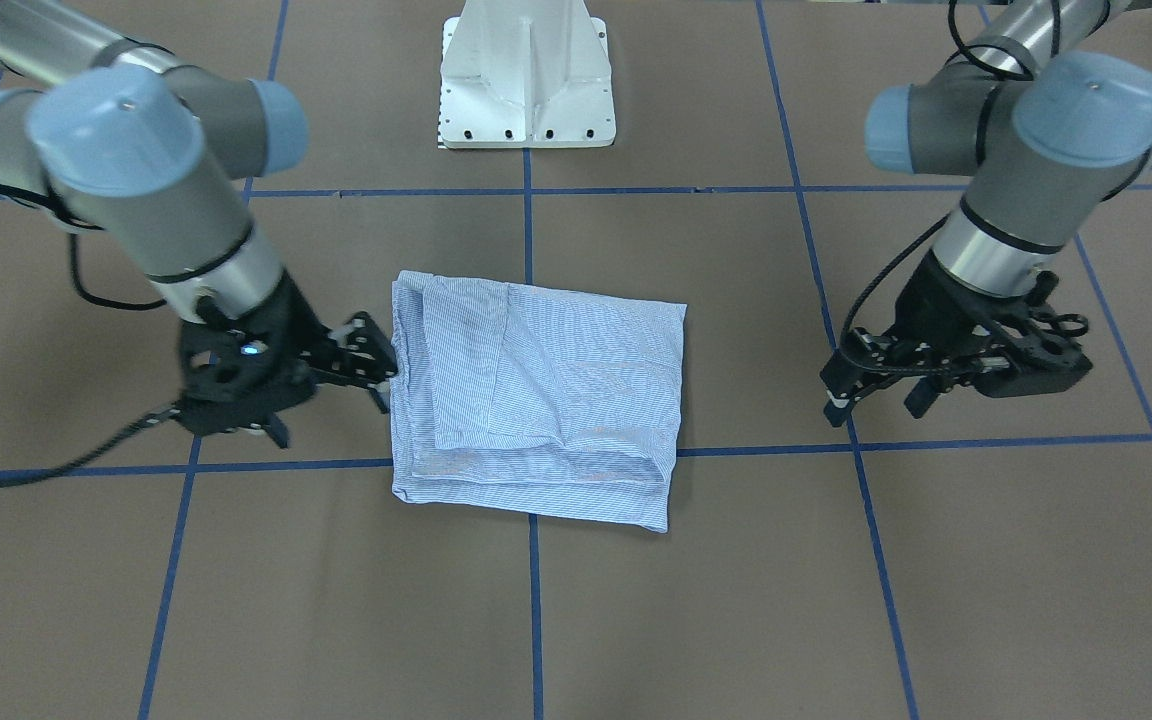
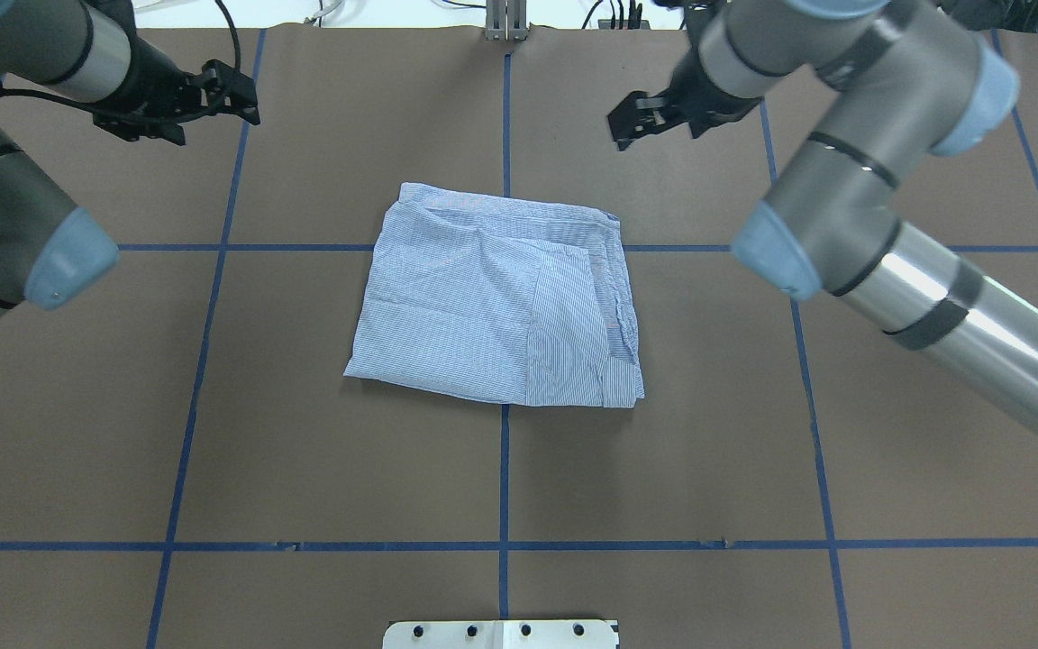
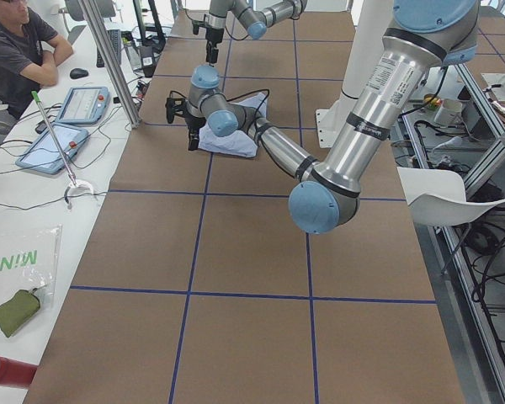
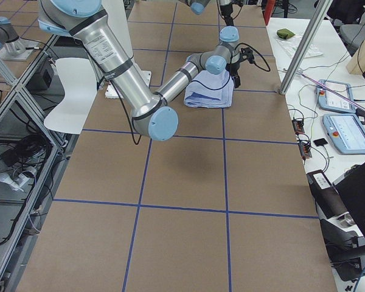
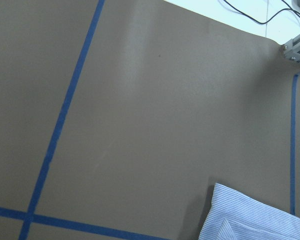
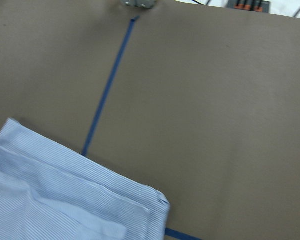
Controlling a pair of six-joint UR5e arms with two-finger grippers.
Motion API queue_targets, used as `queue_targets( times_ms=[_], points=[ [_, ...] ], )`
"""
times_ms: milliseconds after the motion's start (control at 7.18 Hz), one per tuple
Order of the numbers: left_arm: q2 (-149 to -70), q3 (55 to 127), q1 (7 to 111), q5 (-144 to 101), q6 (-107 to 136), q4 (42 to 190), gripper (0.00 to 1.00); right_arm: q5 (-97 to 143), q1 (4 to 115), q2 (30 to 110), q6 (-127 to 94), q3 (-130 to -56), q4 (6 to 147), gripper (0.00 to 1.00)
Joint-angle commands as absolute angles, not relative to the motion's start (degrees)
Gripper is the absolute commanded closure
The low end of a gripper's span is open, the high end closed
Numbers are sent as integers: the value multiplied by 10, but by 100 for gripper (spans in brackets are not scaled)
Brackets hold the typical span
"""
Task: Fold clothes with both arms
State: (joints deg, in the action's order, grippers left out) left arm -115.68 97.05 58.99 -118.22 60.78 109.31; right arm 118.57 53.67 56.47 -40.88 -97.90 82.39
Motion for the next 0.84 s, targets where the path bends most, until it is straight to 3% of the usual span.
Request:
queue_targets(
  times_ms=[0,418,696],
  points=[
    [-1088,988,659,-1204,435,1092,1,1201,625,674,-219,-1095,995,1],
    [-977,1007,774,-1281,181,1092,1,1270,783,793,24,-1093,1075,1],
    [-893,1006,810,-1292,99,1093,1,1306,841,882,47,-1097,1071,1]
  ],
)
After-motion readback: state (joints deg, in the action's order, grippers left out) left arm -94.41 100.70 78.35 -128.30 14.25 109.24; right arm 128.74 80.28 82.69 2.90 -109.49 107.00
